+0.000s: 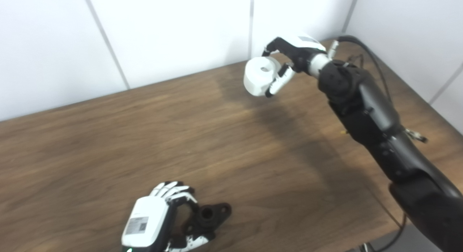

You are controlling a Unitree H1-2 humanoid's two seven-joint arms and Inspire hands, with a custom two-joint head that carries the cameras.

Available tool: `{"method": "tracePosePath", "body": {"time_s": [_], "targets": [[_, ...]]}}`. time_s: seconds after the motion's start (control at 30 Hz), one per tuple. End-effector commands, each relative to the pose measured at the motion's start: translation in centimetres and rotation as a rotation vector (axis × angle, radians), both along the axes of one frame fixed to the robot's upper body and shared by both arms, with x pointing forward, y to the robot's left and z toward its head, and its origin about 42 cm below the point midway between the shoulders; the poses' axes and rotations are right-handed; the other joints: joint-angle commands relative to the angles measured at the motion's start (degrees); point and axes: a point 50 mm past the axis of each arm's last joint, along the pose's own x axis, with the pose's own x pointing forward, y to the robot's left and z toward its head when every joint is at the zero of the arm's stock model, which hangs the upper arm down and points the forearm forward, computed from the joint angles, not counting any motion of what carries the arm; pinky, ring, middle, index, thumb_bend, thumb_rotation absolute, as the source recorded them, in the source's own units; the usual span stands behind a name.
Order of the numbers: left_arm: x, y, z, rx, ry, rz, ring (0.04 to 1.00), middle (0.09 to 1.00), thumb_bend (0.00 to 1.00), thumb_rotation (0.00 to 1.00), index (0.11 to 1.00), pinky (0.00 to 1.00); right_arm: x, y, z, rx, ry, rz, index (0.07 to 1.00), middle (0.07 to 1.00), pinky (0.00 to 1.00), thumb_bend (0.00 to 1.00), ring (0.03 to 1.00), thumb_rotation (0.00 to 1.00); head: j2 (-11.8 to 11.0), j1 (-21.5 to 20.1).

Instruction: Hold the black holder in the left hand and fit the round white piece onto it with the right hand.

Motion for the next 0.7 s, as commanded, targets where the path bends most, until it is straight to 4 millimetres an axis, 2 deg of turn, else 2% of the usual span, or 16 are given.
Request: {"method": "tracePosePath", "body": {"time_s": [0.0,0.07,0.2,0.3,0.4,0.67], "targets": [[0.3,-0.4,-1.3,0.068,0.054,0.023,0.850,0.770,0.52,0.05,0.487,0.90,-0.9,0.4,2.7,-0.029,-0.067,0.016,0.484,0.770,0.85,0.53,0.884,0.14,0.84,1.32],[0.3,-0.7,-1.2,0.069,0.054,0.025,0.851,0.773,0.52,0.05,0.487,0.91,-1.9,1.2,3.1,-0.038,-0.063,0.047,0.484,0.771,0.85,0.53,0.887,0.14,1.45,2.47],[0.5,-1.6,-0.8,0.069,0.060,0.027,0.860,0.778,0.52,0.05,0.488,0.93,-3.7,2.4,3.3,-0.042,-0.050,0.096,0.484,0.767,0.85,0.53,0.884,0.14,4.17,6.58],[0.8,-2.2,-0.6,0.067,0.051,0.024,0.861,0.780,0.52,0.05,0.488,0.92,-5.1,3.2,3.5,-0.036,-0.033,0.120,0.485,0.773,0.87,0.53,0.887,0.14,5.93,8.19],[1.0,-2.5,-0.4,0.067,0.042,0.023,0.856,0.776,0.52,0.05,0.488,0.91,-6.5,4.0,3.5,-0.024,-0.017,0.148,0.485,0.775,0.88,0.52,0.887,0.14,7.65,9.04],[1.4,-2.6,0.3,0.069,0.030,0.026,0.855,0.765,0.52,0.05,0.487,0.91,-10.2,5.8,2.7,-0.001,0.043,0.232,0.484,0.775,0.87,0.53,0.880,0.14,10.48,9.22]]}}
